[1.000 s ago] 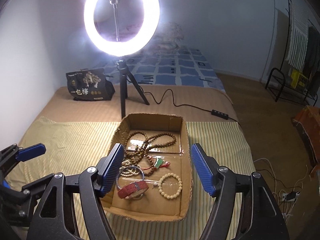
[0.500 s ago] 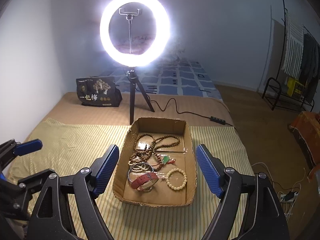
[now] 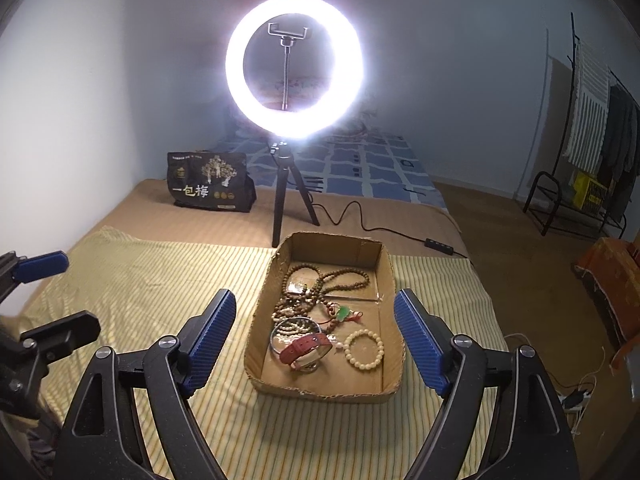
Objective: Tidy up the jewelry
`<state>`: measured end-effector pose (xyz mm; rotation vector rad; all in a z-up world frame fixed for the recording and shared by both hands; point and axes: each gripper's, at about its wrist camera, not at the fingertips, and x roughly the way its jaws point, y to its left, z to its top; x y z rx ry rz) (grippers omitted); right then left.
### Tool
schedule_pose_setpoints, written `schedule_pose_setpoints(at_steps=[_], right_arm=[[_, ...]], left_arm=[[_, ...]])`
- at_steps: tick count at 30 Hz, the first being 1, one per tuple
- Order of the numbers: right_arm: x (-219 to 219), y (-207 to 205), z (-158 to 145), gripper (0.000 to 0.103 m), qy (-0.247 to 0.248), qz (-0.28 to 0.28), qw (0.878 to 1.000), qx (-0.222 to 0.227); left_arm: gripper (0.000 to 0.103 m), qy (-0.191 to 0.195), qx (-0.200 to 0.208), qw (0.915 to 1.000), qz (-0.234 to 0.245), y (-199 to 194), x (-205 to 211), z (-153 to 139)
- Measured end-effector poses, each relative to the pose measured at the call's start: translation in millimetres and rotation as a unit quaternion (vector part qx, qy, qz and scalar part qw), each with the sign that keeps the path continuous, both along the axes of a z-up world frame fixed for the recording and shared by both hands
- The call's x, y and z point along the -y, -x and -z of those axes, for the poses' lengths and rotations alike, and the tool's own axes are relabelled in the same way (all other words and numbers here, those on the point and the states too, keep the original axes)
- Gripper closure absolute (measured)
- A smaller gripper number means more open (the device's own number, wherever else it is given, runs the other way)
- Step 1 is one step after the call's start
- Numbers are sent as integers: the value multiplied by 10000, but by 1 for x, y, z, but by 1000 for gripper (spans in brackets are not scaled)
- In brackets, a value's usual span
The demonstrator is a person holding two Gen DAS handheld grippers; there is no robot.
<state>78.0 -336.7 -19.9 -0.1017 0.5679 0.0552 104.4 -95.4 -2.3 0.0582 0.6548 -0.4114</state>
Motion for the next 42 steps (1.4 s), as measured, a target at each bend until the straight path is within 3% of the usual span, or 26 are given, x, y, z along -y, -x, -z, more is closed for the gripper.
schedule_pose_setpoints(at_steps=[15,42], right_arm=[[2,5,0,21,-84,-7,10000,44],[2,6,0,21,-56,10,10000,54]], left_arm=[[0,-272,61,9994,-198,2,6,1],[0,-234,62,9995,-218,3,5,-1]])
